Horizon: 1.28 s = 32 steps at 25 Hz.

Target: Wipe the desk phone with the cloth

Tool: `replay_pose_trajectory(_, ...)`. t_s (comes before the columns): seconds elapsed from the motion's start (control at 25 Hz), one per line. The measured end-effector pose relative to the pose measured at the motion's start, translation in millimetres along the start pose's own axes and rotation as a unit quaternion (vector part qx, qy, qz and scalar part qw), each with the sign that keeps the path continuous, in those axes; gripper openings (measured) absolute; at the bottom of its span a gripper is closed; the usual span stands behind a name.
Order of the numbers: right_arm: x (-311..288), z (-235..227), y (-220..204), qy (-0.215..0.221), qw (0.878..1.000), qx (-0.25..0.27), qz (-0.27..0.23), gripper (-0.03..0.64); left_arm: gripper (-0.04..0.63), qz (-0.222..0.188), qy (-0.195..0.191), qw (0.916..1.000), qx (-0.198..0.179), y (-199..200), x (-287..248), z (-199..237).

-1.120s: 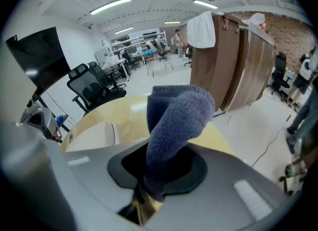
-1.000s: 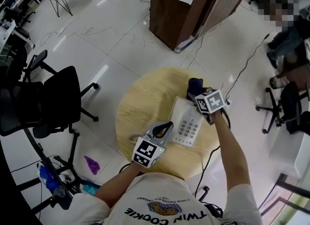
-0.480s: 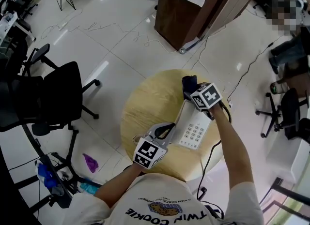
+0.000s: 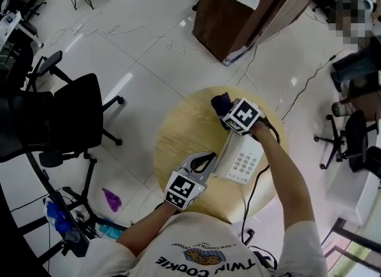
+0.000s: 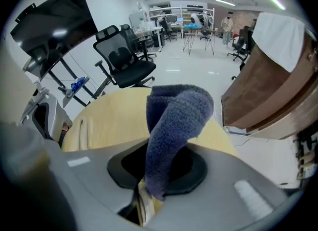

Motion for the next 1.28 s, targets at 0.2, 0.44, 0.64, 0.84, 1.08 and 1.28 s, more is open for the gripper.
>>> replay_pose_trajectory(0.2,-10,20,17,-0.002,0.996,0.032,0.077,0.066,0.006,-0.012,0.024,0.9995,0.018,-4,13,7)
replay_pose_trajectory(0.44,-19,46,19,-0.018,0.992,0.044,0.12,0.066,0.006,-0.037,0.056,0.9972,0.033,3,28,25)
replay_pose_trajectory(0.64,-29,76,22,-0.007,0.99,0.061,0.125,0.065,0.006,-0.053,0.086,0.9941,0.038,6,45,44)
replay_pose_trajectory(0.84,-37,104,15,-0.022,0.989,0.066,0.13,0.066,0.006,-0.06,0.104,0.9919,0.04,5,58,52)
replay_pose_trajectory(1.08,-48,143,3,-0.048,0.989,0.061,0.126,0.066,0.006,-0.057,0.114,0.991,0.041,-8,72,56)
replay_pose_trajectory(1.28,-57,177,-9,-0.069,0.988,0.075,0.118,0.065,0.006,-0.056,0.121,0.9904,0.034,-13,79,57)
Point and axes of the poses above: the fingertips, and each gripper's own axes: x backward along the fingers, z to its left, y out of its top, the point moved 8 cm from there along x, backward along the fingers, and after that the axes turned 7 degrees about y, right-handed, at the moved point
